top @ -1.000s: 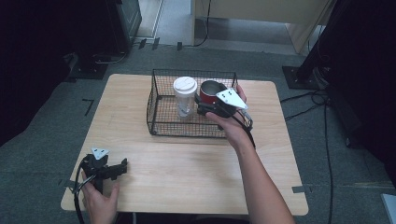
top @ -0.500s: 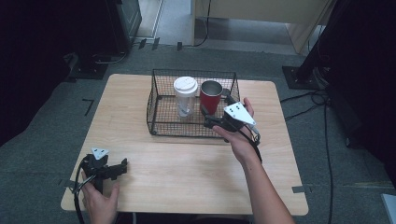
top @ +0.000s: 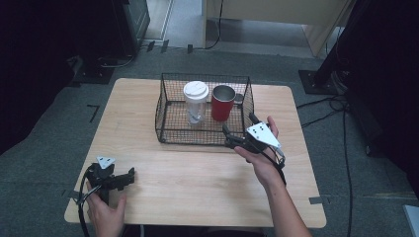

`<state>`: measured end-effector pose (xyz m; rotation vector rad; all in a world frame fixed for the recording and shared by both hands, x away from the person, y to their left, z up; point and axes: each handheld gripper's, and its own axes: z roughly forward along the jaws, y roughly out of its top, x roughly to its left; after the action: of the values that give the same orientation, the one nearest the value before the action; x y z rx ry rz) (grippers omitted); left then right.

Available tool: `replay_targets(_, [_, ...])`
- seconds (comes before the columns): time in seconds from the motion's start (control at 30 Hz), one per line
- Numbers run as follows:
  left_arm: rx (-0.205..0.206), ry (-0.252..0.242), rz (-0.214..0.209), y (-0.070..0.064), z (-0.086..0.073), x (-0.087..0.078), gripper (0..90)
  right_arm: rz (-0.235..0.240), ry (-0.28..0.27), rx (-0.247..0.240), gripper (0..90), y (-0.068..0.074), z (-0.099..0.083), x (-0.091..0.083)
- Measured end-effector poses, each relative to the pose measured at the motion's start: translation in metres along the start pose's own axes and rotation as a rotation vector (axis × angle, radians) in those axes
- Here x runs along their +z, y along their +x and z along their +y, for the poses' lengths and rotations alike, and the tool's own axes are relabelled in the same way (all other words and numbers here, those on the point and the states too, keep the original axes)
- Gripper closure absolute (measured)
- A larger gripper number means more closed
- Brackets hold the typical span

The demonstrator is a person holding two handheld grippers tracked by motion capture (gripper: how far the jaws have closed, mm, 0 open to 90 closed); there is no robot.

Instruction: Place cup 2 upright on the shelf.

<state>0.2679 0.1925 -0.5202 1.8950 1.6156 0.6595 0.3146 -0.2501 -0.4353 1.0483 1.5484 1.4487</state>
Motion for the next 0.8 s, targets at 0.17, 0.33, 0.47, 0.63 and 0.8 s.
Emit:
replay_targets(0.17, [0.0,0.0,0.0,0.0,0.0,0.0,0.0,-0.012,-0.002,0.0,1.6,-0.005,-0.005,-0.012])
replay_targets(0.33, [-0.002,-0.002,0.0,0.0,0.0,0.0,0.0,-0.034,0.013,0.006,1.6,-0.014,-0.014,-0.023])
replay_targets(0.47, [-0.002,-0.002,0.0,0.0,0.0,0.0,0.0,-0.05,0.026,0.015,1.6,-0.02,-0.023,-0.031])
replay_targets(0.63, [-0.002,-0.002,0.001,0.0,0.0,0.0,0.0,-0.069,0.042,0.03,1.6,-0.027,-0.032,-0.041])
replay_targets(0.8, [-0.002,-0.002,0.001,0.0,0.0,0.0,0.0,-0.08,0.054,0.059,1.6,-0.035,-0.042,-0.051])
